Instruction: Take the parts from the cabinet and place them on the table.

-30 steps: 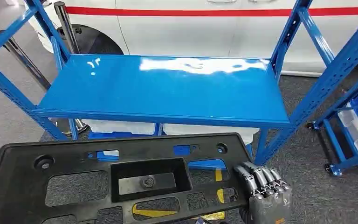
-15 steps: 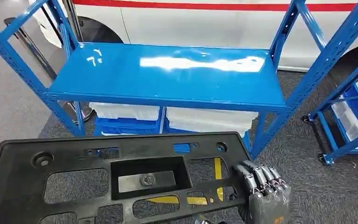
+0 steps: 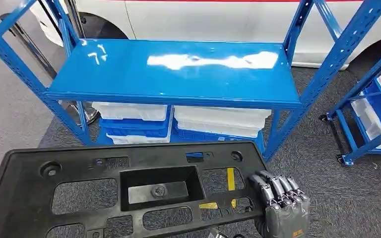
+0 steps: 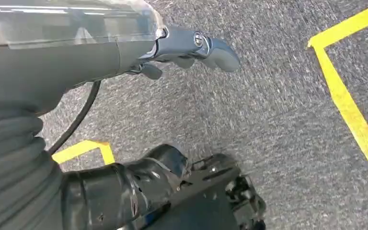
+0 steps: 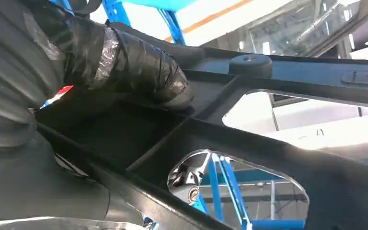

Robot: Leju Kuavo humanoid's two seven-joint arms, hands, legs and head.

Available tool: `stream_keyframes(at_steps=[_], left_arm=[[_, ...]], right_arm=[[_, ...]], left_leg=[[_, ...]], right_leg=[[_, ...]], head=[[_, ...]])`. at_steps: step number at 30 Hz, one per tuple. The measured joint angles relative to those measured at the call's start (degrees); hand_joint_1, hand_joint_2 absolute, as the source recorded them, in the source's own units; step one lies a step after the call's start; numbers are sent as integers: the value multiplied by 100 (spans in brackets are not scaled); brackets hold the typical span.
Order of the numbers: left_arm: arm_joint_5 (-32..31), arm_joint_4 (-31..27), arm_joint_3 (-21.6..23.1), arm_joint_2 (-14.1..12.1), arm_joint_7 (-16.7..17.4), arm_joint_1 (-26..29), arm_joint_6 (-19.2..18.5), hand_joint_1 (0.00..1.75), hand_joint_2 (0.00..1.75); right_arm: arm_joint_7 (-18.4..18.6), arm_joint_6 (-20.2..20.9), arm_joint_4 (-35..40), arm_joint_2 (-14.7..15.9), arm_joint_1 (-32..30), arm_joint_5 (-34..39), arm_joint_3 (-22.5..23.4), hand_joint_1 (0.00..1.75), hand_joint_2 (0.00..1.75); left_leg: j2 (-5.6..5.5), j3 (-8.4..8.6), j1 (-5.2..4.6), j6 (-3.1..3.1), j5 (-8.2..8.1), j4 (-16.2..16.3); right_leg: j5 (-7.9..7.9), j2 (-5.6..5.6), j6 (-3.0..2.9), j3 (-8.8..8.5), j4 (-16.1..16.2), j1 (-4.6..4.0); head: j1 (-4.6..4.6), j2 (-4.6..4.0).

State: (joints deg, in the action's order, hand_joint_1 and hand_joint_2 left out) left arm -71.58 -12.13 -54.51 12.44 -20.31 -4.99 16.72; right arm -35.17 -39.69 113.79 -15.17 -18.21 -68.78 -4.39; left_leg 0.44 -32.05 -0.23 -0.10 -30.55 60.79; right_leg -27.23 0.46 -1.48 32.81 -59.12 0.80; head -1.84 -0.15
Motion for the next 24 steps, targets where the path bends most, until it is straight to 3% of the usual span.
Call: stream_keyframes(at_steps=[3,4,5,6,8,9,10,13,14,15,17,18,19,20,21,23,24], left_arm=[[4,0,-4,0,0,15,0,0,175],[7,0,-4,0,0,25,-2,0,175],[7,0,-6,0,0,33,-11,0,175],[9,0,-7,-2,0,34,-15,0,175],[9,0,-11,-2,-2,28,-28,0,175],[9,0,-13,-2,0,28,-42,0,175],[9,0,-15,0,-4,21,-46,0,175],[7,0,-24,-4,0,34,-50,0,175],[7,0,-26,-2,0,33,-50,0,175],[9,0,-26,-2,0,28,-50,0,175],[7,0,-26,-2,0,16,-52,0,175],[7,0,-26,-2,0,18,-52,0,175],[7,0,-28,-2,0,21,-55,0,175],[7,0,-28,-2,0,24,-57,0,175],[7,0,-28,-2,0,25,-59,0,175],[7,0,-28,0,0,21,-59,0,175],[7,0,-28,0,0,22,-59,0,175]], right_arm=[[2,0,-2,0,-1,2,0,175,175],[0,0,-2,0,-2,4,0,175,175],[0,0,-2,0,-3,9,0,175,175],[-7,0,-2,0,-2,17,0,175,175],[-17,0,-2,0,-2,20,0,175,175],[-15,0,-2,0,-4,20,0,175,175],[-11,0,-2,2,-8,28,0,175,175],[-2,0,-4,2,-5,129,-2,175,175],[-20,0,-4,2,-6,151,-2,175,175],[-22,0,-2,4,-8,171,-2,175,175],[-22,0,-4,7,-10,197,0,175,175],[-22,0,-4,7,-12,199,0,175,175],[-22,0,-9,9,-13,199,0,175,175],[-22,0,-11,9,-14,199,0,175,175],[-22,0,-13,9,-13,199,0,175,175],[-33,0,-13,9,-12,199,0,175,175],[-46,0,-13,9,-5,201,0,175,175]], left_leg=[[-4,-592,59,90,-563,1276],[-4,-686,77,107,-562,1480],[-3,-636,101,124,-411,1382],[-3,-475,121,135,-181,1051],[-3,-2,163,157,326,58],[-15,89,143,160,250,-134],[-20,122,119,92,231,-252],[-24,69,91,-14,278,-244],[-10,85,123,-87,326,-300],[-9,77,110,-131,343,-310],[1,48,83,-190,357,-306],[5,35,63,-199,363,-303],[6,22,47,-203,365,-288],[4,13,36,-203,365,-272],[0,9,31,-202,363,-257],[-15,13,24,-194,349,-228],[-15,1,22,-183,343,-218]], right_leg=[[17,17,-26,42,-1,-3],[18,17,-25,42,-2,-1],[19,15,-23,34,-4,3],[19,12,-22,26,-11,11],[5,7,8,17,-41,21],[0,3,50,32,-56,-2],[9,-8,95,71,-84,-13],[68,4,202,80,-45,-3],[2,-4,230,101,-103,25],[-140,-10,233,162,-249,26],[-642,-21,238,525,-1094,20],[-810,-22,244,712,-1528,19],[-849,-22,239,816,-1779,19],[-748,-22,229,777,-1729,18],[-571,-22,214,636,-1478,16],[-99,-22,158,110,-489,4],[-139,-20,125,-26,-192,-11]], head=[[-2,0],[0,0],[0,0],[0,0],[-2,0],[0,0],[-7,0],[-7,0],[-9,0],[-9,0],[-11,0],[-9,0],[-9,0],[-9,0],[-9,0],[-9,0],[-9,0]])
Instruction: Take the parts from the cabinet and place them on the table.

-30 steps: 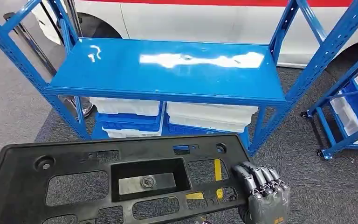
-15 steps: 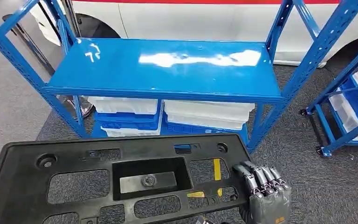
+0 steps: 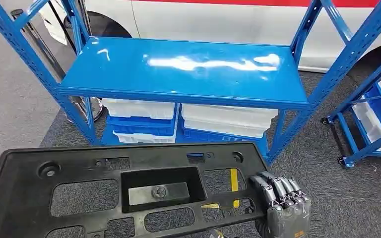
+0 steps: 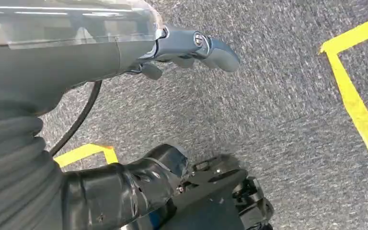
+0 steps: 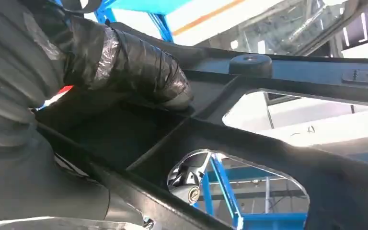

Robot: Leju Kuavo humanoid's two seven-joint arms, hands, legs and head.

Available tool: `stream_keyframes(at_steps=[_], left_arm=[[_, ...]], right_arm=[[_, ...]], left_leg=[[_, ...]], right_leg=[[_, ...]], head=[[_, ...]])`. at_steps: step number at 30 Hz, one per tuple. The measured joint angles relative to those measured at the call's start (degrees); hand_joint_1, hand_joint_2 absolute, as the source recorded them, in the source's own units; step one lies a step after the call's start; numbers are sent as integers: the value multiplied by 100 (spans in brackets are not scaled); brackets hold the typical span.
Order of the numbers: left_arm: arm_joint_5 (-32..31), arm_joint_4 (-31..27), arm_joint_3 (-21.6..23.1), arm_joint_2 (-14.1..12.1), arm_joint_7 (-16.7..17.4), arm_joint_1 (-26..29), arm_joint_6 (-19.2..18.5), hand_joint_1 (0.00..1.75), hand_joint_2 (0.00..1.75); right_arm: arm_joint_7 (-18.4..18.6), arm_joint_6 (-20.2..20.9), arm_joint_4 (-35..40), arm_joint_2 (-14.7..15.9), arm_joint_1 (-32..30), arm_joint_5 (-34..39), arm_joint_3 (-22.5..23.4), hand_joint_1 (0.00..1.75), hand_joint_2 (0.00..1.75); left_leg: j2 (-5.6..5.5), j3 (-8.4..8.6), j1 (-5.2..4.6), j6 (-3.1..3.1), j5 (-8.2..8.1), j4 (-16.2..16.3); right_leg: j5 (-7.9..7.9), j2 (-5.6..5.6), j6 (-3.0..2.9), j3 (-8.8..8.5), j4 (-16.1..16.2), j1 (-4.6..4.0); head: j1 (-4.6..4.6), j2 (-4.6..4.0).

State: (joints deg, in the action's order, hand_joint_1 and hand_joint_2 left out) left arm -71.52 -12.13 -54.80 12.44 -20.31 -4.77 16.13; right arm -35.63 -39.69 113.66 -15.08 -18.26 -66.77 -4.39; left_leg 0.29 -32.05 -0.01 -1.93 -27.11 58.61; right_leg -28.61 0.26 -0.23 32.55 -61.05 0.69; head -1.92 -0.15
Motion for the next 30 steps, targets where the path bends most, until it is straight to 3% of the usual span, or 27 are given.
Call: stream_keyframes(at_steps=[1,3,5,6,7,9,10,11,12,13,15,16,19,21,22,24,25,26,27,28,29,30], left_arm=[[0,0,0,0,0,-7,0,0,175],[0,0,0,0,0,-3,0,0,175],[0,0,0,0,0,-9,4,0,175],[0,0,-2,0,-2,-6,15,0,175],[0,0,-2,0,-2,-5,15,0,175],[0,0,-11,0,0,-3,20,0,175],[0,0,-15,0,0,4,24,0,175],[2,0,-20,0,0,13,24,0,175],[2,0,-30,0,0,21,26,0,175],[2,0,-44,0,0,22,28,0,175],[4,0,-72,-2,0,15,35,0,175],[4,0,-92,-2,0,7,35,0,175],[7,0,-109,-4,2,24,42,0,175],[4,0,-111,-4,7,30,48,0,175],[4,0,-111,-2,7,25,48,0,175],[4,0,-111,-2,7,17,48,0,175],[4,0,-114,-2,7,19,48,0,175],[4,0,-116,-4,9,20,50,0,175],[4,0,-116,-4,9,21,48,0,175],[4,0,-116,-2,9,22,48,0,175],[4,0,-116,0,9,20,46,0,175],[4,0,-116,0,9,21,39,0,175]], right_arm=[[-33,0,4,0,-4,8,0,175,175],[-83,0,7,-2,-11,39,0,175,175],[-127,0,9,-11,-14,90,9,175,175],[-146,-2,11,-13,-15,140,9,175,175],[-146,0,11,-15,-13,175,9,175,175],[-122,0,9,-22,-22,236,9,175,175],[-77,0,5,-24,-23,255,9,175,175],[-24,0,-4,-24,-31,273,9,175,175],[43,0,-13,-22,-46,323,9,175,175],[79,0,-18,-20,-61,365,9,175,175],[109,0,-17,-7,-86,552,9,175,175],[99,0,-18,-7,-96,647,9,175,175],[50,0,-17,-7,-129,791,9,175,175],[33,0,-17,-7,-153,824,11,175,175],[28,-2,-15,-7,-162,831,11,175,175],[18,-2,-17,-4,-186,835,11,175,175],[15,-2,-17,-2,-196,835,11,175,175],[15,-2,-17,0,-205,835,11,175,175],[13,0,-17,0,-214,846,11,175,175],[9,-2,-17,0,-215,859,11,175,175],[-2,-2,-17,0,-215,885,11,175,175],[-33,-2,-15,0,-214,925,11,175,175]], left_leg=[[-2,-31,-42,28,-12,53],[1,-41,-27,80,19,20],[3,-38,-32,144,22,17],[-1,-78,-8,180,-84,103],[-3,-181,-7,213,-282,348],[-4,-562,27,266,-748,1239],[-4,-718,32,283,-871,1607],[-4,-761,38,295,-848,1743],[-3,-659,50,298,-693,1572],[-3,-452,59,294,-476,1199],[-6,76,66,263,-49,196],[-9,158,33,237,-146,-18],[-10,119,7,163,-107,-12],[33,148,56,42,-10,-126],[31,140,52,7,6,-142],[49,112,33,-30,15,-140],[59,100,27,-36,19,-136],[86,87,23,-36,19,-124],[107,81,22,-38,17,-109],[127,77,23,-33,10,-90],[157,78,25,-20,-6,-61],[180,78,21,6,-35,-23]], right_leg=[[10,0,0,-15,93,-30],[27,-19,-24,17,67,-46],[81,-20,-102,17,133,-6],[108,-10,-136,8,158,8],[121,-4,-160,23,160,12],[135,9,-181,59,155,0],[139,14,-184,76,152,-2],[144,13,-184,82,146,-1],[147,12,-179,80,141,1],[147,10,-178,76,134,2],[146,8,-161,71,113,3],[143,5,-117,91,89,-32],[204,-6,-19,123,126,-7],[153,-11,45,134,60,1],[-16,-17,60,224,-117,1],[-507,-20,82,601,-979,8],[-648,-20,93,763,-1346,10],[-668,-19,100,859,-1569,12],[-550,-17,103,804,-1496,15],[-348,-11,103,641,-1197,17],[-99,26,96,375,-701,21],[102,190,81,95,-186,18]], head=[[4,0],[4,0],[4,0],[4,0],[11,0],[9,0],[9,0],[9,0],[9,0],[9,0],[9,0],[9,0],[2,0],[0,0],[0,0],[-4,0],[-2,0],[-2,0],[-4,0],[-2,0],[-4,0],[-2,0]])
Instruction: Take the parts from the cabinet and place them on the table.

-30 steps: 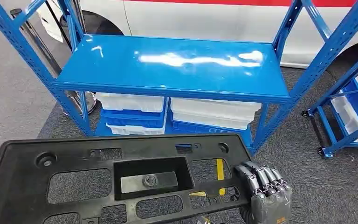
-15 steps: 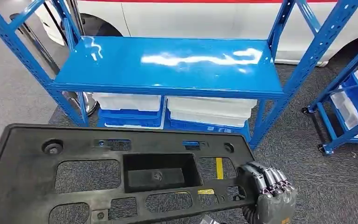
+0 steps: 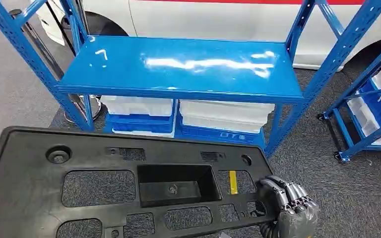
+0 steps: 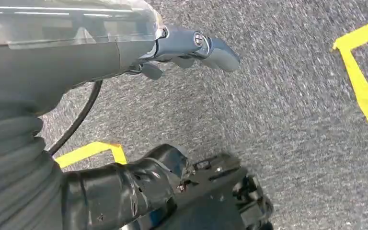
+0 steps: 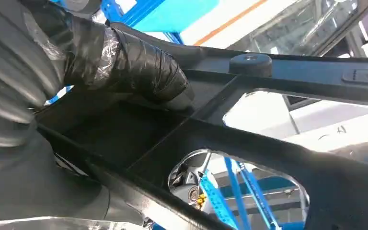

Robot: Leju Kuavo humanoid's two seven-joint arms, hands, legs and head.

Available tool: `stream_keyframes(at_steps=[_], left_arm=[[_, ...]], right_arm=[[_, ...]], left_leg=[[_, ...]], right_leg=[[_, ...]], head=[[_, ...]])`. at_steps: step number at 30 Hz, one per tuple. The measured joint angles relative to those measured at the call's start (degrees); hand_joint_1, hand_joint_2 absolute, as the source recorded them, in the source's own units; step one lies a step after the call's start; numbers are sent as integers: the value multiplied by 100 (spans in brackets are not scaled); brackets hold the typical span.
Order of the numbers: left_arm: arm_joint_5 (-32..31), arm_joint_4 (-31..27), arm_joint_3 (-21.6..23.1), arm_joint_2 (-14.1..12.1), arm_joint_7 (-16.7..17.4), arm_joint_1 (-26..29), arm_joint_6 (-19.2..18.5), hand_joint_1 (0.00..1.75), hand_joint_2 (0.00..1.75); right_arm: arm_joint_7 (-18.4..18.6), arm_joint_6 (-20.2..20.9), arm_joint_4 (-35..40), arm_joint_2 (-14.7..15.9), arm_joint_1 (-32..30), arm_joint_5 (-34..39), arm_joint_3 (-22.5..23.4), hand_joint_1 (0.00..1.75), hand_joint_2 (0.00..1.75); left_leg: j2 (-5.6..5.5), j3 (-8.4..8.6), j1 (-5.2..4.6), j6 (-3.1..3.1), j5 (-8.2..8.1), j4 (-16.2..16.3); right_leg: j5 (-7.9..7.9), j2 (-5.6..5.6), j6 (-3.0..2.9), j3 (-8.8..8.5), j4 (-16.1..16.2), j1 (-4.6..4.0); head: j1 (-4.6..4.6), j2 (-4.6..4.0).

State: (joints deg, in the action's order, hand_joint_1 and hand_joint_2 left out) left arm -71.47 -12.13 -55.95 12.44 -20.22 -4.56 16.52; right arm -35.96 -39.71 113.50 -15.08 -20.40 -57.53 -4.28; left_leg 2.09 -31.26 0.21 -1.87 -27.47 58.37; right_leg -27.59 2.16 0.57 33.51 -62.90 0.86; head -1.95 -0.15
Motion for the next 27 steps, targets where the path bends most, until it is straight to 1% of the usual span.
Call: stream_keyframes(at_steps=[1,2,4,5,6,7,8,9,10,11,12,13,14,15,16,17,18,19,20,21,22,23,24,25,26,27], left_arm=[[0,0,-2,0,-2,7,-17,0,175],[0,0,-4,0,-2,10,-24,0,175],[2,0,-20,-2,-2,11,-31,0,175],[4,0,-24,0,-2,5,-35,0,175],[4,0,-24,0,-2,-6,-39,0,175],[7,0,-28,0,-2,-8,-44,0,175],[9,0,-31,0,-2,-5,-41,0,175],[15,0,-37,0,-2,1,-44,0,175],[15,0,-44,0,-2,8,-44,0,175],[15,0,-52,0,-2,16,-44,0,175],[15,0,-61,0,-2,23,-44,0,175],[15,0,-72,0,-2,23,-41,0,175],[15,0,-81,-2,-2,20,-44,0,175],[15,0,-90,-2,-2,18,-41,0,175],[18,0,-109,-2,-7,23,-42,0,175],[26,0,-129,-2,-11,27,-41,0,175],[33,0,-131,-2,-11,15,-41,0,175],[33,0,-133,-2,-11,4,-43,0,175],[33,0,-133,-2,-9,-11,-44,0,175],[33,2,-136,2,-7,0,-44,0,175],[33,0,-136,2,-9,3,-50,0,175],[35,0,-138,2,-11,1,-54,0,175],[35,0,-142,2,-13,2,-59,0,175],[44,0,-149,2,-13,7,-59,0,175],[50,0,-155,2,-13,13,-59,0,175],[50,0,-162,2,-13,13,-59,0,175]], right_arm=[[-48,0,-2,-2,7,52,0,175,175],[-105,0,2,-11,-7,116,4,175,175],[-206,0,17,-26,-42,236,9,175,175],[-267,0,26,-39,-64,302,13,175,175],[-307,0,48,-67,-85,351,22,175,175],[-334,0,63,-98,-94,382,26,175,175],[-363,0,66,-120,-91,404,26,175,175],[-374,0,68,-140,-95,437,28,175,175],[-374,0,68,-155,-107,463,37,175,175],[-376,0,68,-159,-120,481,54,175,175],[-376,0,68,-168,-141,500,81,175,175],[-374,0,68,-179,-158,516,109,175,175],[-374,0,68,-192,-173,531,127,175,175],[-374,0,68,-212,-181,540,140,175,175],[-374,0,66,-221,-184,546,157,175,175],[-374,0,63,-232,-181,570,173,175,175],[-376,0,63,-245,-195,605,195,175,175],[-376,0,63,-256,-216,640,231,175,175],[-378,0,63,-271,-246,656,267,175,175],[-378,-2,66,-282,-269,668,299,175,175],[-380,-2,66,-290,-290,684,323,175,175],[-382,-2,66,-295,-282,703,343,175,175],[-382,-2,66,-297,-282,719,354,175,175],[-384,-2,61,-297,-287,732,369,175,175],[-385,-2,61,-297,-294,745,394,175,175],[-385,-2,61,-297,-298,747,411,175,175]], left_leg=[[33,-7,-45,41,-34,39],[52,-16,-57,73,-56,67],[154,1,-55,114,-48,41],[195,8,-51,143,-52,43],[199,2,-47,189,-88,57],[56,-51,-22,229,-248,213],[-56,-184,-15,248,-476,551],[-112,-388,-3,262,-715,1010],[-140,-597,-2,270,-907,1467],[-149,-721,-1,272,-956,1732],[-151,-717,-1,263,-878,1733],[-160,-594,-2,244,-676,1483],[-190,-374,-2,217,-408,1031],[-297,-103,-2,178,-133,478],[-555,35,-3,138,-92,151],[-618,67,0,129,-100,55],[-573,118,-13,132,-144,5],[-529,107,-23,125,-140,9],[-483,116,-29,107,-124,-15],[-401,153,50,49,-47,-152],[-319,189,24,29,-22,-204],[-259,192,18,-20,-9,-215],[-185,182,2,-28,-12,-213],[-108,179,-7,-37,-20,-206],[-18,172,-10,-41,-29,-198],[52,168,-10,-33,-39,-184]], right_leg=[[-127,229,-32,-72,200,-59],[-82,121,-95,-56,219,-47],[-72,12,-141,-27,211,-72],[-53,-43,-177,-14,222,-69],[-23,-92,-222,-20,252,-44],[-7,-126,-248,-11,262,-32],[6,-166,-268,6,262,-28],[14,-224,-281,24,260,-33],[22,-275,-292,43,259,-42],[28,-328,-301,53,258,-51],[29,-385,-301,52,257,-54],[30,-450,-299,46,254,-57],[33,-523,-295,35,252,-58],[34,-596,-292,19,252,-58],[41,-641,-280,23,255,-45],[51,-695,-249,46,230,-67],[74,-755,-208,86,232,-45],[95,-792,-174,102,252,-26],[122,-852,-132,99,284,-19],[102,-855,-101,102,250,-50],[31,-571,-96,143,160,-67],[-164,-400,-74,265,-85,-69],[-398,-337,-46,458,-493,-51],[-581,-305,-26,639,-890,-33],[-691,-291,0,805,-1243,-8],[-648,-278,18,843,-1325,9]], head=[[-2,0],[4,0],[9,0],[4,0],[11,0],[7,0],[13,0],[11,0],[11,0],[13,0],[11,0],[11,0],[11,0],[11,0],[9,0],[7,0],[15,0],[9,0],[11,0],[2,0],[7,0],[-13,0],[-15,0],[-15,0],[-15,0],[-13,0]])
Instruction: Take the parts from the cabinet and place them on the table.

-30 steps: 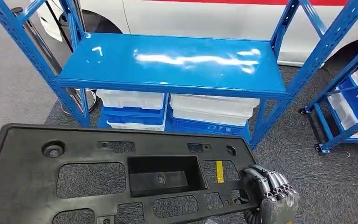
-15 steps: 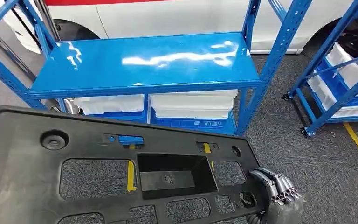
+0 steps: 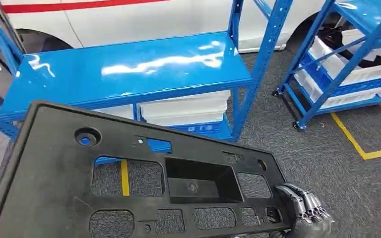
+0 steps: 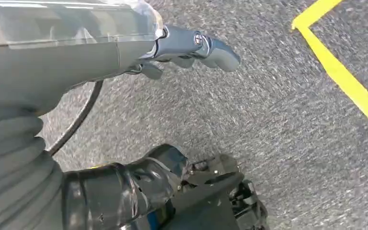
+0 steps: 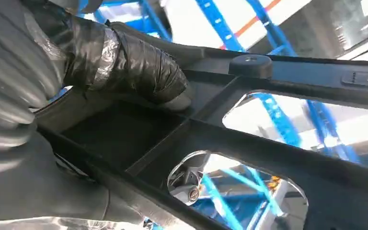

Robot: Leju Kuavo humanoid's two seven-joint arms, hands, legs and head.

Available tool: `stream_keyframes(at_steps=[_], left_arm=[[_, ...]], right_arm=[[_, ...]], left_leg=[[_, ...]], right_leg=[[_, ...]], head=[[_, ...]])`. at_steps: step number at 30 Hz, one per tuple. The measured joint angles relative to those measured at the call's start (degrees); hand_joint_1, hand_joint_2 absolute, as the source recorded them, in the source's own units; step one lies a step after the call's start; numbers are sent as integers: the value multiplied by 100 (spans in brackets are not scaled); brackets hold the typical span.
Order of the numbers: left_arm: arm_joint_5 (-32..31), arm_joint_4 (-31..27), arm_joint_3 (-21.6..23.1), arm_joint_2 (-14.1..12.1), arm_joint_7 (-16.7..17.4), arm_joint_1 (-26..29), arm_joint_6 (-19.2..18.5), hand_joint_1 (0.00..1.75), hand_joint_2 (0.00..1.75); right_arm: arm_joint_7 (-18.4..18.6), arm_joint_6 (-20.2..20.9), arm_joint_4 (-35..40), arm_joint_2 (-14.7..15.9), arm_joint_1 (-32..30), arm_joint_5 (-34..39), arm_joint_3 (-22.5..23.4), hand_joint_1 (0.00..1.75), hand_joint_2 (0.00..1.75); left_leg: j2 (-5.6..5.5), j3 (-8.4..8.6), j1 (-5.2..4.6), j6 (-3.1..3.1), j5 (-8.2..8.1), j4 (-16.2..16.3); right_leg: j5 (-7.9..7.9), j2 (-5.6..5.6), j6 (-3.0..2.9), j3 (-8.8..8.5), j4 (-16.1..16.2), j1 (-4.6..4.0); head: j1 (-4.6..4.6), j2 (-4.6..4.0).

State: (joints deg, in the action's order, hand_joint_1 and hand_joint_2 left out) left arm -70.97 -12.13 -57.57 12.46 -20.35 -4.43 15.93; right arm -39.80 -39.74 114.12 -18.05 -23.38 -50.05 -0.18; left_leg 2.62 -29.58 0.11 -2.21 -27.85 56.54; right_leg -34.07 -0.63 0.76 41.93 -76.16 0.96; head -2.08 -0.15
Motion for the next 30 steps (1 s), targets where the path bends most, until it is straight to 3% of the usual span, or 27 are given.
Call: stream_keyframes(at_steps=[1,3,4,5,6,8,9,11,13,14,15,16,17,18,19,20,22,24,25,26,27,29,30], left_arm=[[2,0,-2,0,0,-2,-2,0,175],[0,0,-2,9,-2,-5,-9,0,175],[0,0,-2,13,-4,-4,-11,0,175],[2,0,-7,11,-4,-11,-9,0,175],[2,0,-11,9,-4,-11,-9,0,175],[2,0,-13,13,-7,-36,-11,0,175],[0,0,-13,13,-7,-49,-13,0,175],[9,0,-15,13,-24,-49,-37,0,175],[24,0,-26,13,-28,-27,-79,0,175],[28,0,-35,13,-33,-15,-94,0,175],[35,0,-44,13,-33,0,-103,0,175],[39,0,-50,11,-33,10,-103,0,175],[44,0,-52,11,-33,10,-103,0,175],[44,0,-55,9,-33,3,-103,0,175],[44,0,-59,9,-33,4,-103,0,175],[46,0,-70,9,-31,14,-105,0,175],[48,0,-79,11,-39,4,-105,0,175],[48,0,-85,11,-42,-1,-105,0,175],[46,0,-87,15,-42,3,-105,0,175],[46,0,-90,15,-50,0,-107,0,175],[46,0,-96,15,-59,0,-107,0,175],[46,0,-107,13,-59,14,-116,0,175],[46,0,-109,11,-57,17,-116,0,175]], right_arm=[[0,0,2,0,-7,0,11,175,175],[0,0,9,0,-17,2,29,175,175],[0,0,18,-2,-11,9,33,175,175],[0,0,17,-7,-4,9,35,175,175],[0,0,35,-29,-16,11,44,175,175],[0,-2,52,-48,-35,11,74,175,175],[-2,-2,68,-55,-41,11,85,175,175],[-2,-2,101,-87,-47,15,111,175,175],[-4,-2,101,-114,-47,20,116,175,175],[-4,-2,101,-114,-47,22,125,175,175],[-4,-2,101,-116,-51,24,131,175,175],[-4,-2,101,-122,-54,26,136,175,175],[-4,-2,101,-129,-56,35,140,175,175],[-7,-2,101,-136,-59,42,142,175,175],[-9,-2,103,-140,-59,52,142,175,175],[-13,-2,103,-140,-53,55,142,175,175],[-15,-2,111,-142,-56,68,142,175,175],[-15,-2,114,-142,-70,70,151,175,175],[-17,-4,122,-142,-72,70,157,175,175],[-17,-4,140,-142,-91,81,166,175,175],[-17,-4,146,-142,-84,87,173,175,175],[-33,-4,144,-142,-76,96,173,175,175],[-33,-4,144,-140,-80,103,175,175,175]], left_leg=[[69,-1,3,9,-20,16],[184,22,15,63,-71,63],[230,29,7,105,-111,109],[273,-16,-36,154,-152,168],[304,-5,-33,172,-157,150],[402,54,-20,220,-154,135],[443,62,-13,254,-171,145],[-22,-79,31,308,-465,468],[-187,-480,38,325,-908,1345],[-204,-675,38,327,-1034,1749],[-207,-764,38,315,-1015,1914],[-211,-733,38,298,-868,1814],[-226,-598,38,276,-629,1495],[-305,-347,38,245,-302,937],[-544,-126,39,212,-67,438],[-759,-61,41,186,-139,275],[-682,-19,19,189,-150,167],[-552,1,3,143,-111,103],[-455,36,71,86,-40,4],[-388,51,42,54,-12,-54],[-304,46,27,10,-4,-57],[-128,40,-2,-5,-14,-39],[-38,40,-7,-5,-22,-35]], right_leg=[[164,25,22,-99,179,22],[623,170,41,-603,1086,54],[640,426,32,-802,1509,38],[619,449,-30,-811,1542,-32],[616,364,-95,-796,1522,-21],[619,268,-148,-772,1523,-55],[646,210,-198,-770,1562,-33],[680,121,-266,-772,1588,-8],[690,5,-295,-755,1586,-24],[692,-69,-298,-751,1584,-38],[695,-141,-303,-751,1582,-48],[695,-216,-303,-757,1579,-54],[696,-294,-302,-765,1577,-57],[697,-381,-299,-782,1575,-58],[699,-442,-297,-785,1576,-49],[714,-488,-268,-771,1567,-67],[753,-610,-197,-709,1568,-29],[804,-747,-115,-691,1615,-15],[766,-689,-106,-668,1559,-18],[631,-354,-95,-595,1414,-68],[398,-156,-80,-440,1086,-71],[30,-30,-37,-83,268,-32],[-4,-12,-14,21,38,-9]], head=[[-4,0],[-2,0],[-4,0],[-2,0],[13,0],[11,0],[7,0],[13,0],[11,0],[11,0],[11,0],[9,0],[11,0],[11,0],[9,0],[7,0],[4,0],[7,0],[7,0],[0,0],[-9,0],[-9,0],[-9,0]])
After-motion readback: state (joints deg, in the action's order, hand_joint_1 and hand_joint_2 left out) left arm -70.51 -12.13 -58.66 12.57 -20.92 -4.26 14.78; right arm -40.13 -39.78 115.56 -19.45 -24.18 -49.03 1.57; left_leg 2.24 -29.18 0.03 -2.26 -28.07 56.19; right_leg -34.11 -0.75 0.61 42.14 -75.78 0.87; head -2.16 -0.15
